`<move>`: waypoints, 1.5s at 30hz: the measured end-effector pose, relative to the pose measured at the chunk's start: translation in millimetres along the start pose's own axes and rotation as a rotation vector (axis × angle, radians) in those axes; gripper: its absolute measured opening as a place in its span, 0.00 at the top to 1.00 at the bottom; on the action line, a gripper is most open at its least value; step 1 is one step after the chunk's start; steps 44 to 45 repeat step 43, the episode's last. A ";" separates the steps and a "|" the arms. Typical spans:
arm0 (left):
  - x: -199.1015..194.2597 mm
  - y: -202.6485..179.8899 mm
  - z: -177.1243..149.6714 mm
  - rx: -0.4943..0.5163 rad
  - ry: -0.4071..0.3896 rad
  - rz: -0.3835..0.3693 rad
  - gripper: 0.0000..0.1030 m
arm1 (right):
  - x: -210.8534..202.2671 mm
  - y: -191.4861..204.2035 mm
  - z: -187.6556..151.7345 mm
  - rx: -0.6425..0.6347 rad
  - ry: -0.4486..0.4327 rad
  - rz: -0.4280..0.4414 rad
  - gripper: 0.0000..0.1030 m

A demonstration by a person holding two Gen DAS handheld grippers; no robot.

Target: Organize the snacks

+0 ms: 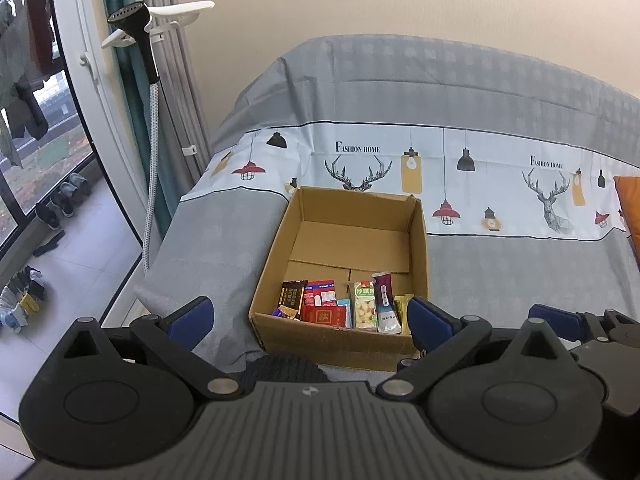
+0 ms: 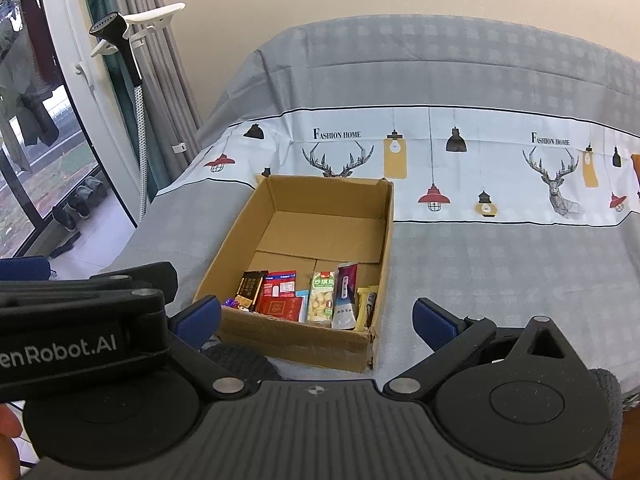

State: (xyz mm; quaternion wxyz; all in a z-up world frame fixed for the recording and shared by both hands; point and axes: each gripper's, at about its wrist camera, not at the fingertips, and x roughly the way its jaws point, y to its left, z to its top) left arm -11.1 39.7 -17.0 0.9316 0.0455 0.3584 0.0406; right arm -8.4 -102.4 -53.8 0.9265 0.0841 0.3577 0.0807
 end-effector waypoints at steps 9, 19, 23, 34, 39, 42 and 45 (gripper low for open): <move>-2.9 2.9 0.1 -0.007 0.004 -0.010 0.00 | -1.6 1.1 3.2 -0.007 0.001 0.015 0.02; -6.1 1.9 -0.8 -0.004 -0.005 -0.012 0.00 | -3.5 -1.2 3.9 -0.008 -0.006 0.027 0.01; -5.9 2.4 -0.2 -0.005 -0.007 -0.012 0.00 | -4.1 -0.4 3.6 -0.009 -0.008 0.030 0.01; -8.8 2.0 -0.8 -0.007 -0.013 -0.012 0.00 | -6.5 2.0 3.9 -0.011 -0.014 0.032 0.01; -9.6 0.8 -1.4 -0.006 -0.014 -0.012 0.00 | -7.2 1.0 3.6 -0.011 -0.016 0.031 0.01; -8.6 -0.8 -2.2 -0.002 -0.008 -0.014 0.00 | -6.2 0.6 2.5 -0.004 -0.013 0.033 0.01; -7.2 -2.0 -2.8 -0.002 -0.004 -0.014 0.00 | -4.8 0.0 2.2 -0.003 -0.008 0.033 0.01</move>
